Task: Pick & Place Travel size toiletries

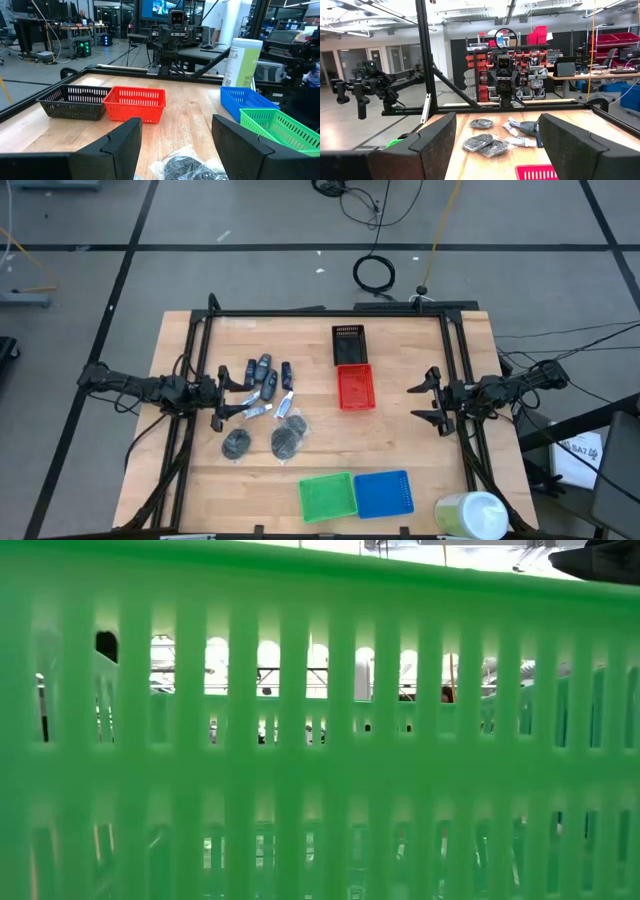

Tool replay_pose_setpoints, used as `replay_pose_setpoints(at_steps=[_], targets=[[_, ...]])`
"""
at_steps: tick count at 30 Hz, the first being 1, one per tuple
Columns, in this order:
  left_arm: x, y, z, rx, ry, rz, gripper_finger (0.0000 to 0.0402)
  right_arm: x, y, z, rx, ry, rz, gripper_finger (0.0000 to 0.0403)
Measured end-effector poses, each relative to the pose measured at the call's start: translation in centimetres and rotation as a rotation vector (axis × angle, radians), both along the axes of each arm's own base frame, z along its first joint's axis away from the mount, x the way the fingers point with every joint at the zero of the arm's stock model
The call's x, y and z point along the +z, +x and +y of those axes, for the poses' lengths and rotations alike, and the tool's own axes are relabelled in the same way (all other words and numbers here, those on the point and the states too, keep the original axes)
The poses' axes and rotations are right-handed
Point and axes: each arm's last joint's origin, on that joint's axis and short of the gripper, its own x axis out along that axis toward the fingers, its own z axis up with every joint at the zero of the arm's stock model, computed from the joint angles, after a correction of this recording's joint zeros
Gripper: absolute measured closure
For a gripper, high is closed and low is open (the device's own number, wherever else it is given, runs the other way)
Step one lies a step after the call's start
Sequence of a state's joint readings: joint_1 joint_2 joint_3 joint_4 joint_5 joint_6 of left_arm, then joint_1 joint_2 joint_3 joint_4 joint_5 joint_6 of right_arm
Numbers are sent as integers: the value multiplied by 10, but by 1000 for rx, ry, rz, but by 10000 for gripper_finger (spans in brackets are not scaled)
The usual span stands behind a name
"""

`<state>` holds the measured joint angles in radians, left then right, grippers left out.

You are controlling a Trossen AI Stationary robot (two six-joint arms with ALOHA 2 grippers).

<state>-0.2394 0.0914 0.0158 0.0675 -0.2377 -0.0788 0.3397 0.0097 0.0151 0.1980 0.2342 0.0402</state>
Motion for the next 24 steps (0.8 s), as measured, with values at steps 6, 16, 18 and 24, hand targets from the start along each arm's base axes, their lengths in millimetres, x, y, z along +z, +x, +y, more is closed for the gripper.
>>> replay_pose_setpoints(at_steps=[6,16,18,24], targets=[[0,0,0,0,0,0,165,0,0,0,0,0,0,133],[0,0,0,0,0,0,165,0,0,0,0,0,0,133],[0,0,0,0,0,0,165,0,0,0,0,0,0,133],[1,0,3,75,177,-3,165,0,0,0,0,0,0,133]])
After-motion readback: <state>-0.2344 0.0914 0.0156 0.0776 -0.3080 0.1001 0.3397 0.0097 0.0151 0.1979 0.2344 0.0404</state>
